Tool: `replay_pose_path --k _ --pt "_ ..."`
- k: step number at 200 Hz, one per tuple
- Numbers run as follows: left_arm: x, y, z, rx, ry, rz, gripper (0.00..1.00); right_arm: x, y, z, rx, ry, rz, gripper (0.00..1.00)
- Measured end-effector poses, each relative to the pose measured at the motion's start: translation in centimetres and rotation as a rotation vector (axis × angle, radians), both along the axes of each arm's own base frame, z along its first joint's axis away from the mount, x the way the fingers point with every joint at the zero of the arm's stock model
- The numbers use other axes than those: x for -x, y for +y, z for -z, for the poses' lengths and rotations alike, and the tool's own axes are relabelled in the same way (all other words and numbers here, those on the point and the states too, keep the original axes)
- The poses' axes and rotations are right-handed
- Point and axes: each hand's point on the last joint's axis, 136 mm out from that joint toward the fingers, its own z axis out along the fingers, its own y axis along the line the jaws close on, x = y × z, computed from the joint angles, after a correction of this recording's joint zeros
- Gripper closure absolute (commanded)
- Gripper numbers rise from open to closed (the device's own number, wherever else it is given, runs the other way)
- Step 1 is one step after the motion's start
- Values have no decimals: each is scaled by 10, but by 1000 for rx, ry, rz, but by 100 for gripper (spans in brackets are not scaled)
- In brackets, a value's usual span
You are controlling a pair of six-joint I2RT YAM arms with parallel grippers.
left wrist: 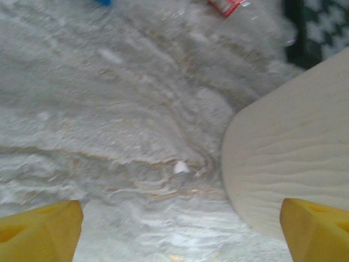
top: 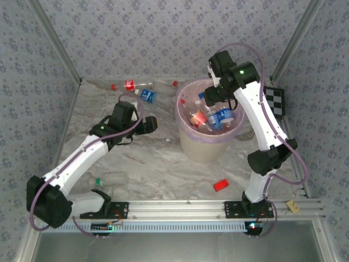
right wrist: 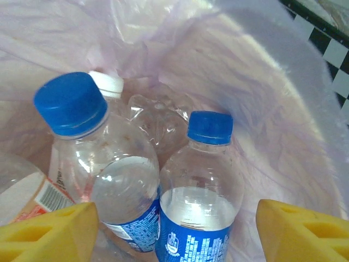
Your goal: Put the plastic bottles in the bin
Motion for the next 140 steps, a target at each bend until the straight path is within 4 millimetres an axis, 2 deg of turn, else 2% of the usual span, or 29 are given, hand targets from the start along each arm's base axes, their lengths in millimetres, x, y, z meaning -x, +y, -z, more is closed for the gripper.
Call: replay_pose_path --k 27,58,81,119,140 --pt "2 22 16 -78 120 -149 0 -1 6 -5 -28 -14 -14 18" --pt "34 53 40 -111 305 -374 2 -15 18 -13 -120 -63 -35 16" --pt "71 70 57 -106 434 -546 0 -28 24 -23 -198 -111 -48 16" --pt "138 98 90 -128 644 -780 0 -37 30 -50 -291 -184 -75 16" --pt "164 110 99 -166 731 -884 0 -41 31 -53 -318 -193 -83 16"
